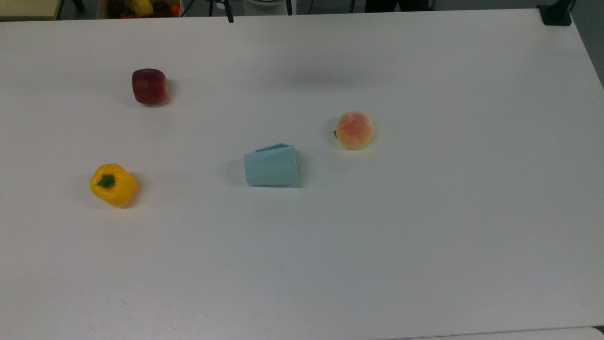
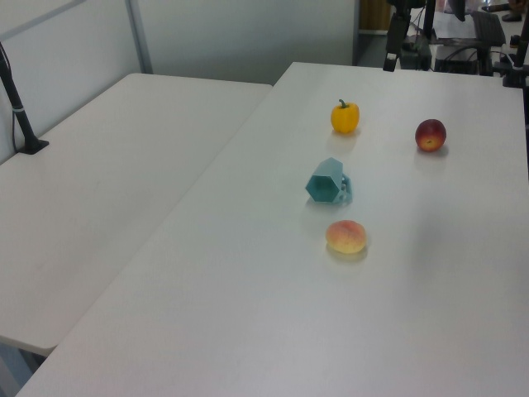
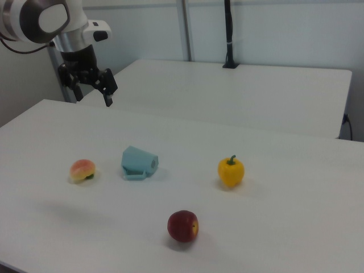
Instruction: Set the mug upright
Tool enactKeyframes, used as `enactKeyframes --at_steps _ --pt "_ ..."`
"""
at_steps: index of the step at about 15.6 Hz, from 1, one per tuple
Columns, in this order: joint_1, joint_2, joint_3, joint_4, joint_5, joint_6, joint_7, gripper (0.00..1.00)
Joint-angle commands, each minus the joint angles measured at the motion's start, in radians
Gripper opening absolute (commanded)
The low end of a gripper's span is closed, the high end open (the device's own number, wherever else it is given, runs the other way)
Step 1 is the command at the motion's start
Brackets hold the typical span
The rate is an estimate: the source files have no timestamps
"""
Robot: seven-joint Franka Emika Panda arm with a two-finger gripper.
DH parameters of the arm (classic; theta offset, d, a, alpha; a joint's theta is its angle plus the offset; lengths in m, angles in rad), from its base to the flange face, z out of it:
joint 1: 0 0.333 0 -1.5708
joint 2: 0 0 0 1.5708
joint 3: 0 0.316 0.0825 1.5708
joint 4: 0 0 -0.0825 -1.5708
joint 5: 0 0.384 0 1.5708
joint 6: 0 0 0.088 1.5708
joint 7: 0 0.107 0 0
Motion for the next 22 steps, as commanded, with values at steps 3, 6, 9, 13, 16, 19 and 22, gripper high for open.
enactKeyframes --at_steps 3,6,9,13,16,19,22 --pt "0.024 -0.017 -0.028 -0.015 -0.007 -0.009 -0.018 1.00" --pt "0.069 0.008 -0.028 -0.014 -0.010 0.001 -0.008 1.00" --pt "0.075 0.026 -0.025 -0.011 -0.016 0.006 0.038 1.00" --pt "0.121 0.069 -0.014 -0.009 -0.094 0.073 0.193 1.00" --pt "0.147 0.094 -0.014 -0.009 -0.143 0.122 0.294 1.00" --pt "0.179 0.131 -0.014 -0.006 -0.235 0.133 0.362 1.00" --pt "0.217 0.178 -0.013 -0.006 -0.328 0.161 0.470 1.00"
